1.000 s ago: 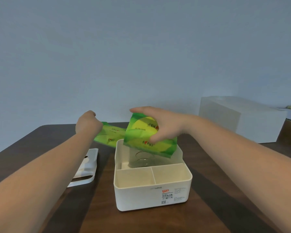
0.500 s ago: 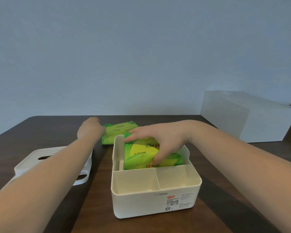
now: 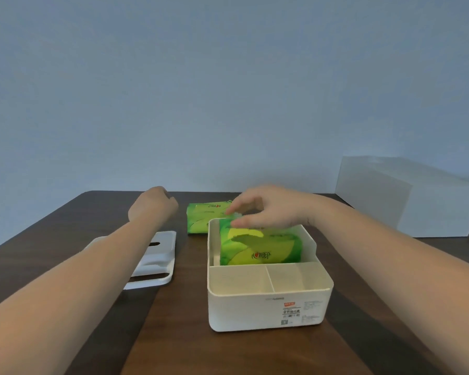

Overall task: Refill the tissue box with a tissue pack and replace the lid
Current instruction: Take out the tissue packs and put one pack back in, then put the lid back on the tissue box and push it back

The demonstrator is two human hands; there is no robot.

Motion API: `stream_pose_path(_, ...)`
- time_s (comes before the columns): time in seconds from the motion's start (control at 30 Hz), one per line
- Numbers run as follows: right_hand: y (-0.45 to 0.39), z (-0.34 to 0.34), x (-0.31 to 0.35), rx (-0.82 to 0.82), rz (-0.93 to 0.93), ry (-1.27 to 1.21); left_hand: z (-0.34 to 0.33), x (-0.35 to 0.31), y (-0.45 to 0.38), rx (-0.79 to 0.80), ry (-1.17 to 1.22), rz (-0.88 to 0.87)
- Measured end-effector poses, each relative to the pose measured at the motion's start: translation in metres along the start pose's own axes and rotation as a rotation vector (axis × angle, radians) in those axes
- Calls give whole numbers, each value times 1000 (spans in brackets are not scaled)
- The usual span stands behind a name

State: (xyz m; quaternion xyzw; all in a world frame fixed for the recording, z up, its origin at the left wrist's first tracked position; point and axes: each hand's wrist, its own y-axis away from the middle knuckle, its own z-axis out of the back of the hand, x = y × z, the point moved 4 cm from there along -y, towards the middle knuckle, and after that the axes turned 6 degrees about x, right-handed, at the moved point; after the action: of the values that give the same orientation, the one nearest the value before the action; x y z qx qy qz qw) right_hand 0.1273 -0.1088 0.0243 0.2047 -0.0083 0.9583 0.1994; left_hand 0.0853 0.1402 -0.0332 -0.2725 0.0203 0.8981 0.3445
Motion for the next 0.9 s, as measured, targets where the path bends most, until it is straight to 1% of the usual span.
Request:
stream_pose_path(0.07,-4,0,6,-101,-12,-63,12,16,7,-1,-12,4)
stream_pose_path(0.17,-12,-7,19,-162,-32,-114,27,45,16,25,-49,39)
stream_pose_path(0.3,-31,-22,43,-149,-38,-177,41,89,26,81,-96,103)
stream_pose_path(0.43,-54,-37,65,-125,-83,-135,45,120,33,114,-118,144)
stream_pose_path(0.5,-66,-46,75,-86,-130,-66,44,129,36,154,-107,168)
stream_pose_path(0.57,-81,-59,81,-7,-200,32,40,139,36,187,-87,190)
stream_pose_path(0.63,-99,-74,82,70,-274,62,36,147,35,206,-47,206)
stream_pose_path(0.7,-115,-88,80,147,-340,17,31,152,34,209,19,209)
stream_pose_path(0.8,-130,-105,81,265,-428,-64,24,153,34,169,137,217)
stream_pose_path(0.87,-135,-111,79,292,-489,-126,23,151,34,140,212,227)
stream_pose_path(0.9,-138,-111,76,279,-508,-164,23,151,33,128,234,230)
